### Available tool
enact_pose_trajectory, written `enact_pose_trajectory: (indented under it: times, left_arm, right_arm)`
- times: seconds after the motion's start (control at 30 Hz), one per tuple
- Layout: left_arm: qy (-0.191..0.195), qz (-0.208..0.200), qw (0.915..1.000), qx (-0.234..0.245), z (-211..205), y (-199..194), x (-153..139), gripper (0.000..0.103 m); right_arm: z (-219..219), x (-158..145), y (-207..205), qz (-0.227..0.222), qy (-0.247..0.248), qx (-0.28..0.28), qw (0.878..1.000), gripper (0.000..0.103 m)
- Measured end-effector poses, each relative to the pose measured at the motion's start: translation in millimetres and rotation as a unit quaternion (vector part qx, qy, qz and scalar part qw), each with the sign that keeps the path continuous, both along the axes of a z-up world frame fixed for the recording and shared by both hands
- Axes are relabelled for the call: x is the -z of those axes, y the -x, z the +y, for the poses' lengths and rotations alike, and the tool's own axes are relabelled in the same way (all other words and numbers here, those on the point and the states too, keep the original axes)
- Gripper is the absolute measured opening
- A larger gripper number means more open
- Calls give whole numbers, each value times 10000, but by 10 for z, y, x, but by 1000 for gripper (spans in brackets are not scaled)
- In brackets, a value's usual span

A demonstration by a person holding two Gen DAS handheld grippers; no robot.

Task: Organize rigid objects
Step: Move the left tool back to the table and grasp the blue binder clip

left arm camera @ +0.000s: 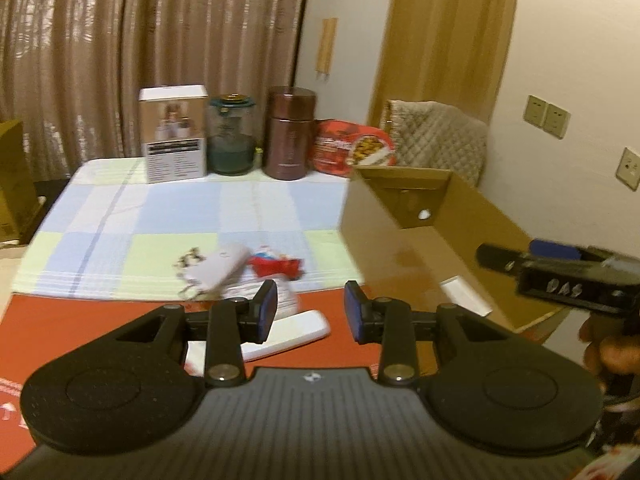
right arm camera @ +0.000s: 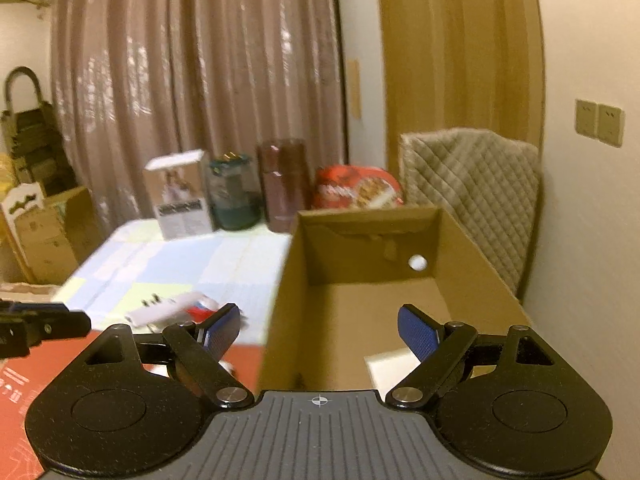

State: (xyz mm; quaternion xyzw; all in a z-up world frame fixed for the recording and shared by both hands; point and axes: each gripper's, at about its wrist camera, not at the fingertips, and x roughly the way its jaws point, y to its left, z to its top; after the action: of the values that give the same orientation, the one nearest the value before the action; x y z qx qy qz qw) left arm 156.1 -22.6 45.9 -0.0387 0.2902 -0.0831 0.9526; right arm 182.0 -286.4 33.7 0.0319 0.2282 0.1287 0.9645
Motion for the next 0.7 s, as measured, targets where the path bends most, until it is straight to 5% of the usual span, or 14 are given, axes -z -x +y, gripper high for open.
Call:
enact_pose_trajectory:
  times: [0.3, 0.7]
  left_arm:
    - [-271, 153, 9980, -554, 726, 259, 217, 34]
    - [-501, 526, 9963, -458, 1146, 382, 769, 41]
  right_arm:
    - [439, -19, 173, -348, -131, -643, 9972, 83]
    - [1053, 401, 193, 232, 169, -1378, 9900, 83]
